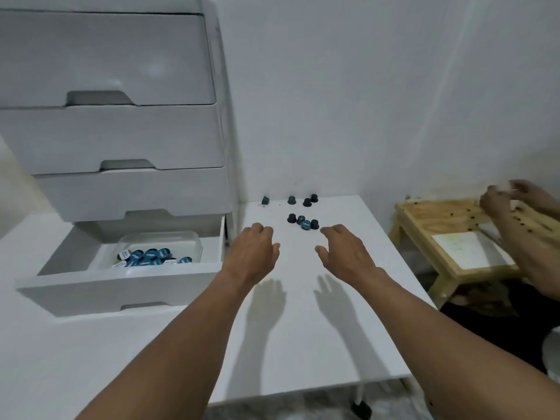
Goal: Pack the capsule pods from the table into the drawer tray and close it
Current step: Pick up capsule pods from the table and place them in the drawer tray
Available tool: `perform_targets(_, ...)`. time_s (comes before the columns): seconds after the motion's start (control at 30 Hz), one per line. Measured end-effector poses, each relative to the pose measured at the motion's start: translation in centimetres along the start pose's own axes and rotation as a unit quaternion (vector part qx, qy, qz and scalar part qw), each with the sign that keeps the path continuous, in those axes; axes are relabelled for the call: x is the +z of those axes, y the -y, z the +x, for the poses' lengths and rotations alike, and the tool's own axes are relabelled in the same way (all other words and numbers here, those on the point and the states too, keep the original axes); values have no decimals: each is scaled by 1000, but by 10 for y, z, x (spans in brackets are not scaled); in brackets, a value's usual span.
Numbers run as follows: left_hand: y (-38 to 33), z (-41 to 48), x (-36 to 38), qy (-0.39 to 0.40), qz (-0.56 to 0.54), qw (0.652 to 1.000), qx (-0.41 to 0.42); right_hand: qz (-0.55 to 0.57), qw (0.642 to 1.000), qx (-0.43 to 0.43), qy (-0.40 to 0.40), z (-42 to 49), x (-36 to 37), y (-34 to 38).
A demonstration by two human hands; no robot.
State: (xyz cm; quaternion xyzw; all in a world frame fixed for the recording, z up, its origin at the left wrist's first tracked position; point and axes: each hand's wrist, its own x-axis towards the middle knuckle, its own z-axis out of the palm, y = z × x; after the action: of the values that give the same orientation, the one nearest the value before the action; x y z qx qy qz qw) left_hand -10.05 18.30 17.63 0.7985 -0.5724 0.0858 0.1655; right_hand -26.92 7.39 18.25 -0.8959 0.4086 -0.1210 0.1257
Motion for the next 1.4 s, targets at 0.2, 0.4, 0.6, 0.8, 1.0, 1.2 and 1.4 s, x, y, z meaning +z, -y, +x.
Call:
perform_targets(0.2,-70,37,42,22,-4,999,-41,1,1000,-10,26,29,-16,-81)
perform_targets(0.4,-99,74,67,43,3,997,-65,11,998,-30,53,64,-18,-123)
perform_targets(0.6,-90,119,98,66,4,994,-84,26,996,-32,78,114,2,-142)
perform_targets(0.8,-72,177,145,100,-18,989,-103,32,994,-22,106,184,35,-159)
perform_targets(1.0,-49,220,206,137,-47,983,-113,40,990,-30,129,248,80,-168)
perform_targets(1.2,-29,251,264,156,-97,971,-150,51,985,-25,165,296,128,-179)
perform_targets(1.4,-16,266,308,149,-122,968,-163,64,980,-18,190,320,167,-192)
